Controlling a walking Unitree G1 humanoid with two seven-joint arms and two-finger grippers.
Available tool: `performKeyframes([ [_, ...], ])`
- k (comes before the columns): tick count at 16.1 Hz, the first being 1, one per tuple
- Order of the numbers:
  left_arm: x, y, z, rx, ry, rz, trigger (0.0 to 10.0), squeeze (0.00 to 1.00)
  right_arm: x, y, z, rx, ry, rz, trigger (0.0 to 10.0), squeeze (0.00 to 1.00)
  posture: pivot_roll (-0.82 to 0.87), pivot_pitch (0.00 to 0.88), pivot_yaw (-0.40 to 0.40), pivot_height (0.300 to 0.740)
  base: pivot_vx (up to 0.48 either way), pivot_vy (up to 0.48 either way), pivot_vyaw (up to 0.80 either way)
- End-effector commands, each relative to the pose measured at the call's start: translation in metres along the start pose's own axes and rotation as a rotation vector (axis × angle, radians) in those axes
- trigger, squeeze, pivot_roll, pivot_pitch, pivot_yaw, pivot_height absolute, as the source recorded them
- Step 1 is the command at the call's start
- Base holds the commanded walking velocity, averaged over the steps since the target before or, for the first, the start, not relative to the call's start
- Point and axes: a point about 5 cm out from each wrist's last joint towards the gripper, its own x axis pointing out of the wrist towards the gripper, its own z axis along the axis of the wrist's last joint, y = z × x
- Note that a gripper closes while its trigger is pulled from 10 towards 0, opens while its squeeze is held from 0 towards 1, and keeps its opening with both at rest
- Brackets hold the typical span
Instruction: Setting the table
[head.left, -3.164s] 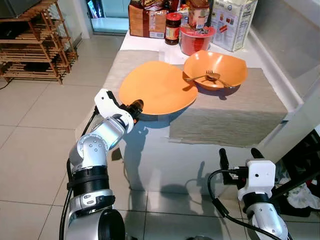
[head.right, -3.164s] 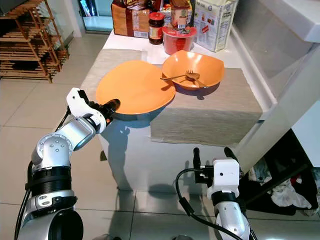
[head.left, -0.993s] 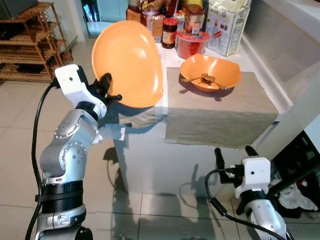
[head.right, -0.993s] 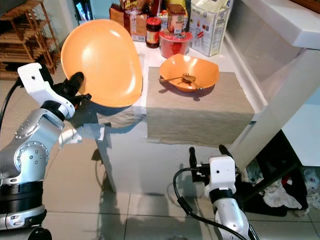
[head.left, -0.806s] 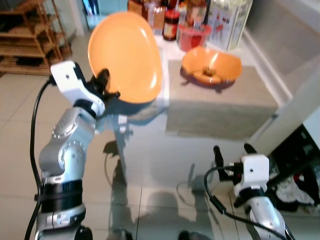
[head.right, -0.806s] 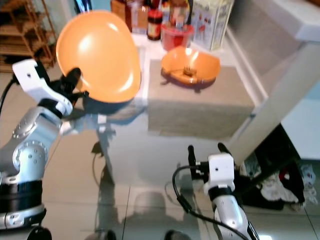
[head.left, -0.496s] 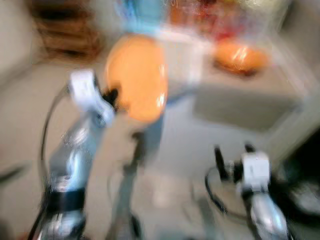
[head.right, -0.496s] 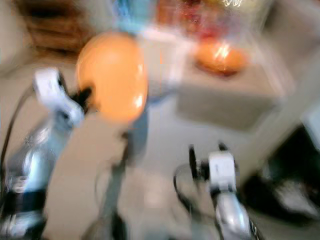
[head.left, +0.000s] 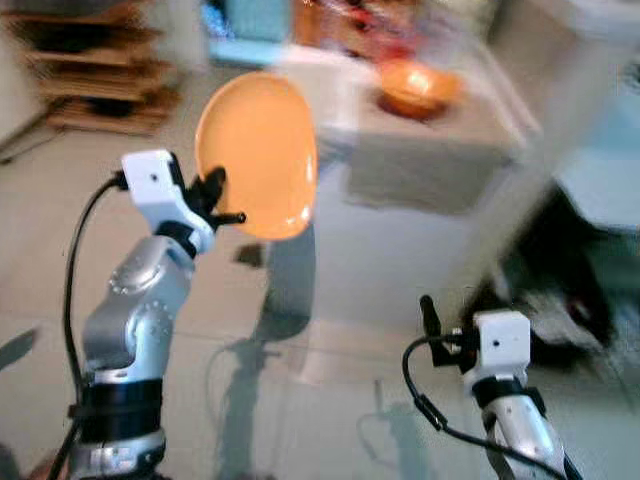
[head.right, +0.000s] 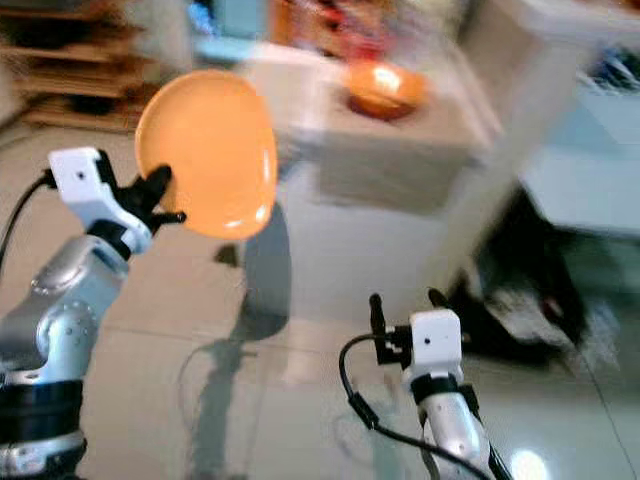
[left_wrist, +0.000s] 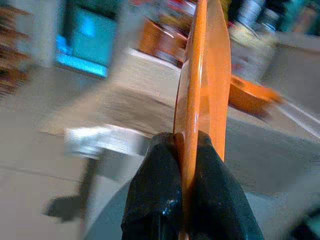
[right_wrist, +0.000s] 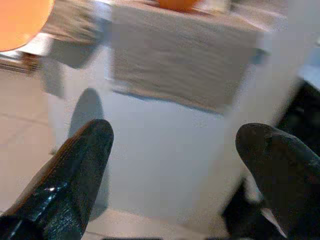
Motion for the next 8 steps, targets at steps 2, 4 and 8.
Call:
performKeyframes([
  [2,0.004,-0.018,0.007,0.012,-0.039,-0.091,0.0,0.0,0.001,-0.007,0.0,-0.01,-0.002,-0.021,10.0,0.0,-0.04,0.021,-0.023,0.74,0.0,-0.476,0.0],
  [4,0.004,-0.017,0.004,0.016,-0.027,-0.083,0.0,0.0,0.002,-0.007,0.0,-0.011,-0.002,-0.023,10.0,0.0,-0.04,0.022,-0.021,0.74,0.0,-0.472,0.0],
  [8,-0.006,-0.006,-0.019,0.034,0.055,-0.018,0.0,0.0,0.004,-0.008,0.001,-0.003,-0.01,-0.036,10.0,0.0,-0.05,0.019,-0.013,0.74,0.0,-0.462,0.0],
])
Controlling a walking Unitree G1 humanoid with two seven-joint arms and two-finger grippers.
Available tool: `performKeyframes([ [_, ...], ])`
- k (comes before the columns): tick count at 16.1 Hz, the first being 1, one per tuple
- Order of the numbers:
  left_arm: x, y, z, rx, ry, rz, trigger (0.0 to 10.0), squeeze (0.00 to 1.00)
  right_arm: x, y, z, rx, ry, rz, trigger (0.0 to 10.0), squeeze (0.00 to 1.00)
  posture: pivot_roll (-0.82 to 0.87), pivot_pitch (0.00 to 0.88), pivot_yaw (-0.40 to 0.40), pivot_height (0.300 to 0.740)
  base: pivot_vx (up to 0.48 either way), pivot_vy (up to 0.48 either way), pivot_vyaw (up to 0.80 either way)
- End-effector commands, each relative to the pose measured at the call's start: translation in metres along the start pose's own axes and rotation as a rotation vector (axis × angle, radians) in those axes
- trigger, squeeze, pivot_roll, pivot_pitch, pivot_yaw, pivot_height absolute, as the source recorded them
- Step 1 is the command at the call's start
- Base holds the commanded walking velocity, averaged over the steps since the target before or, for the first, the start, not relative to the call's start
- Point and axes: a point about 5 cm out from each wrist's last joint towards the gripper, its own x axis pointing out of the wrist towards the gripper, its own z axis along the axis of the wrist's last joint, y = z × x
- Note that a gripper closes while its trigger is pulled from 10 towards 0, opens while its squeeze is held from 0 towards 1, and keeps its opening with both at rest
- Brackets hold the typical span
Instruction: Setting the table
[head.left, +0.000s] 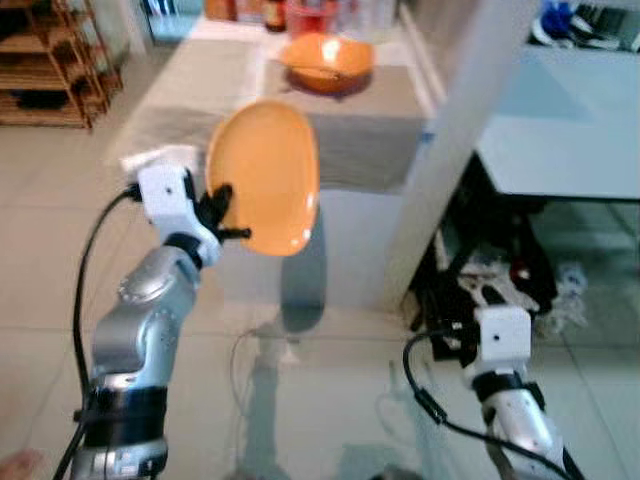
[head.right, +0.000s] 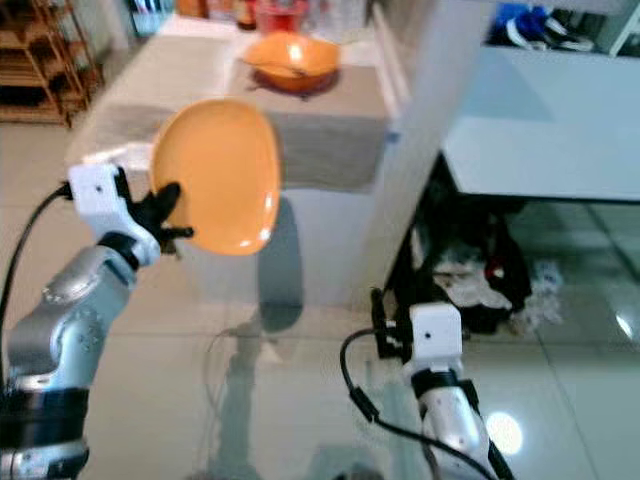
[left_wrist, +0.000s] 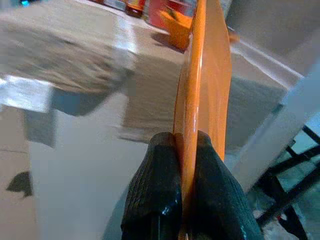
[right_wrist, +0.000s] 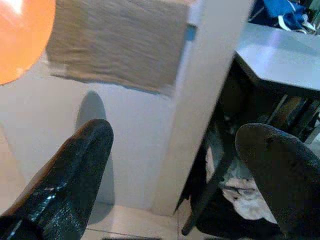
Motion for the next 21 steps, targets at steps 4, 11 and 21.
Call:
performKeyframes([
  [4,-0.02,-0.011,-0.009,0.102,0.001,-0.073,0.0,0.0,0.001,-0.012,0.004,0.027,-0.043,-0.068,10.0,0.0,-0.06,0.0,-0.004,0.74,0.0,-0.459,0.0],
  [11,-0.035,-0.002,-0.019,0.177,0.039,-0.064,0.0,0.0,0.002,-0.013,0.02,0.04,-0.098,-0.075,10.0,0.0,-0.05,0.0,0.007,0.74,0.0,-0.46,0.0],
  [21,-0.016,-0.008,-0.016,0.207,0.032,-0.075,0.0,0.0,0.002,-0.003,0.025,0.022,-0.083,-0.062,10.0,0.0,-0.07,0.0,0.02,0.74,0.0,-0.433,0.0],
])
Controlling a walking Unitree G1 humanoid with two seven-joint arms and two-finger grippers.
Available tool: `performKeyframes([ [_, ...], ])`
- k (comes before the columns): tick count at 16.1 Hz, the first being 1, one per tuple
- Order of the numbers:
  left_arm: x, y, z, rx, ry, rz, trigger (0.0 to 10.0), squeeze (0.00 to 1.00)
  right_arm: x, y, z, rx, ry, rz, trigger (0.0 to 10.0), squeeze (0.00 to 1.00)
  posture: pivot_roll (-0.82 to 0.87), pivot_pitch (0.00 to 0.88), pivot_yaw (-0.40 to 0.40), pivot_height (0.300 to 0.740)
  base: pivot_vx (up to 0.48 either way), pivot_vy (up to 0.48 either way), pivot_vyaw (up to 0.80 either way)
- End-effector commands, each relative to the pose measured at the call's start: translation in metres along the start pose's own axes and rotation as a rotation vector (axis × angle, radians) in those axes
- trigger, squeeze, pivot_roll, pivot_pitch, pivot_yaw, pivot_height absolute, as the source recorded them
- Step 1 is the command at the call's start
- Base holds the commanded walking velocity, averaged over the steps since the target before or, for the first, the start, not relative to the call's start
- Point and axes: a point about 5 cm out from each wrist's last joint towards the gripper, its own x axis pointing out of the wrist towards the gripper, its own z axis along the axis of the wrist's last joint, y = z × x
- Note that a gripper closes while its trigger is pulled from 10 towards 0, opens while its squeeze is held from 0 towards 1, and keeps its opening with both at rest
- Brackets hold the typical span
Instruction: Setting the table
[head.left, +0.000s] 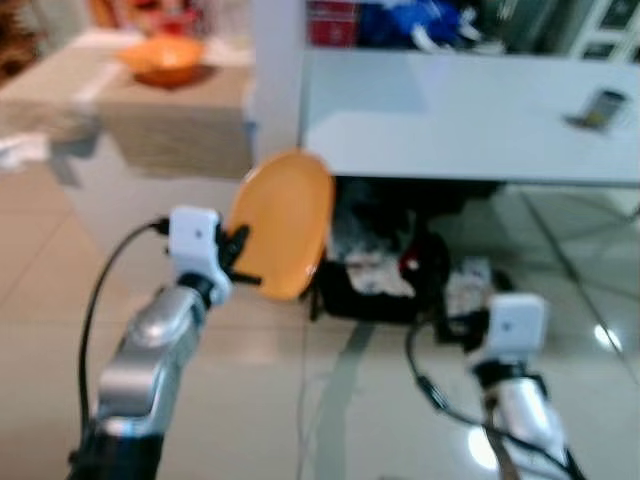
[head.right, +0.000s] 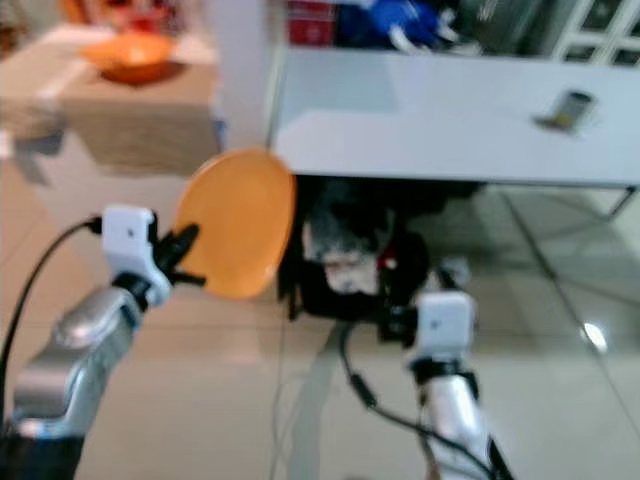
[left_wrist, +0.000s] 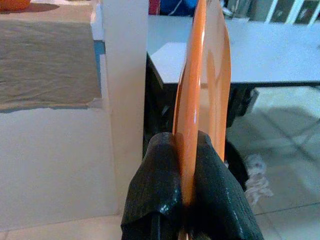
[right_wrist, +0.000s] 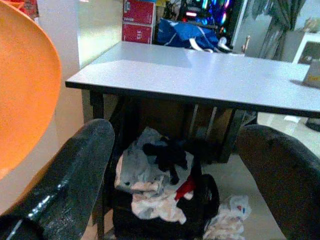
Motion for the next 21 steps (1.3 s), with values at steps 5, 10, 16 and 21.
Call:
performKeyframes([
  [5,0.008,-0.01,0.015,0.032,-0.076,-0.022,0.0,0.0,0.0,-0.005,0.001,-0.027,0.013,-0.011,10.0,0.0,-0.08,0.0,0.02,0.74,0.0,-0.425,0.0],
  [10,0.007,-0.005,0.016,0.041,-0.085,0.004,0.0,0.0,0.001,-0.005,-0.001,-0.032,0.027,-0.01,10.0,0.0,-0.07,0.0,0.021,0.74,0.0,-0.418,0.0],
  [16,0.002,0.0,0.013,0.122,-0.086,0.012,0.0,0.0,-0.002,-0.012,-0.015,-0.035,0.053,-0.015,10.0,0.0,-0.06,0.0,0.02,0.74,0.091,-0.34,0.0],
  [21,0.006,-0.011,0.03,0.066,-0.181,-0.027,0.0,0.0,-0.006,-0.02,-0.027,-0.048,0.076,-0.026,10.0,0.0,-0.07,0.0,0.02,0.74,0.379,0.0,0.0],
])
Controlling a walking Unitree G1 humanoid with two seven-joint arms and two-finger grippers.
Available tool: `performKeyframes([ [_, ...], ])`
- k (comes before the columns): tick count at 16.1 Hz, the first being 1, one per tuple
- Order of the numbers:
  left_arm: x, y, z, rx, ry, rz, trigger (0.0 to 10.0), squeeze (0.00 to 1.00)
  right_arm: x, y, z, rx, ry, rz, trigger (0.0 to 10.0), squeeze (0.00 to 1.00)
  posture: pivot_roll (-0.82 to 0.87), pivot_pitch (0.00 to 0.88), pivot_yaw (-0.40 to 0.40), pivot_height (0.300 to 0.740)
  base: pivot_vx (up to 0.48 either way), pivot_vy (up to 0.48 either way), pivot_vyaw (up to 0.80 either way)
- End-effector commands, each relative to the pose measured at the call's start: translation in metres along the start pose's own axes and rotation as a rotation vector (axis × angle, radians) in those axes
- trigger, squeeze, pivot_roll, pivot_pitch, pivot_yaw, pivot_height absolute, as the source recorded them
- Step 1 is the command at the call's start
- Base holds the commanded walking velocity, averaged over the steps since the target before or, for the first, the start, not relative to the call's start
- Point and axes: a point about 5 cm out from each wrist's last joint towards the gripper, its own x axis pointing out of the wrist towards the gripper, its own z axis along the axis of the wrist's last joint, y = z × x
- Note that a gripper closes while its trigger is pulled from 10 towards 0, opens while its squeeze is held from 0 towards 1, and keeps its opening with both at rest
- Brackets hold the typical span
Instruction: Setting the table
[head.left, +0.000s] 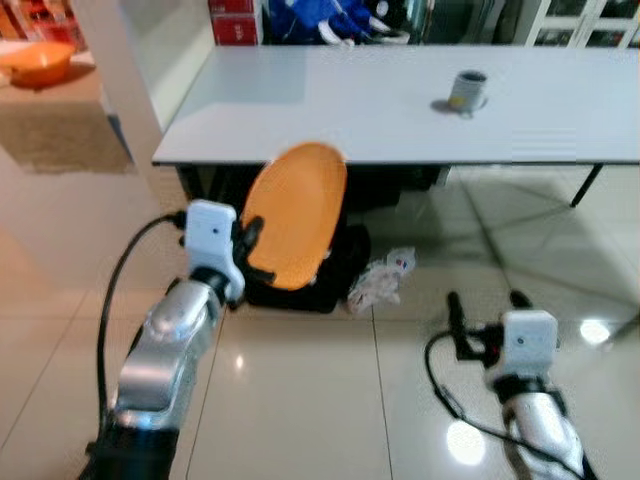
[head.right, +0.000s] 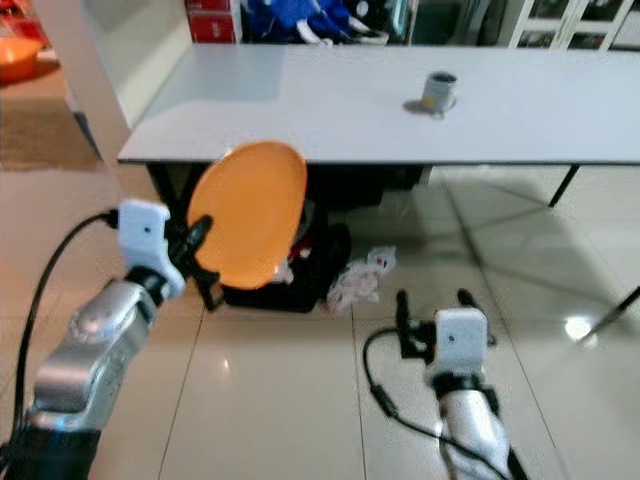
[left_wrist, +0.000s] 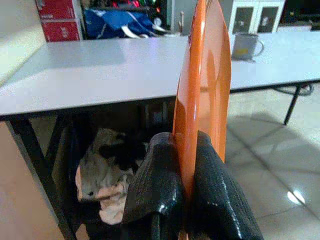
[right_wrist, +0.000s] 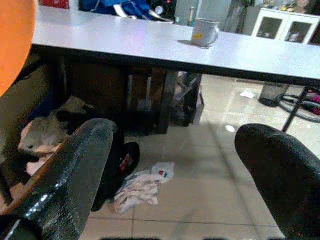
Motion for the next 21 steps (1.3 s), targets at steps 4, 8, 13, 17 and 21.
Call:
performKeyframes([
  [4,0.004,0.005,0.013,-0.004,-0.046,0.018,0.0,0.0,0.003,-0.001,-0.003,0.006,-0.02,0.001,10.0,0.0,-0.09,0.0,0.028,0.74,0.48,0.0,0.0],
  [8,-0.002,0.007,-0.003,-0.121,0.049,0.055,0.0,0.0,0.004,0.004,0.003,0.032,-0.049,0.01,10.0,0.0,-0.08,0.0,0.033,0.74,0.48,0.0,0.0],
  [13,0.002,-0.012,0.019,-0.019,-0.051,-0.061,0.0,0.0,0.006,0.007,0.013,0.034,-0.075,0.017,10.0,0.0,-0.08,0.0,0.036,0.74,0.48,0.0,0.0],
  [17,0.005,-0.026,0.041,0.011,-0.138,-0.15,0.0,0.0,0.006,0.01,0.017,0.032,-0.081,0.021,10.0,0.0,-0.08,0.0,0.041,0.74,0.48,0.0,0.0],
  [21,0.009,-0.035,0.071,0.037,-0.251,-0.203,0.0,0.0,0.007,0.011,0.017,0.026,-0.078,0.019,10.0,0.0,-0.08,0.0,0.035,0.74,0.48,0.0,0.0],
])
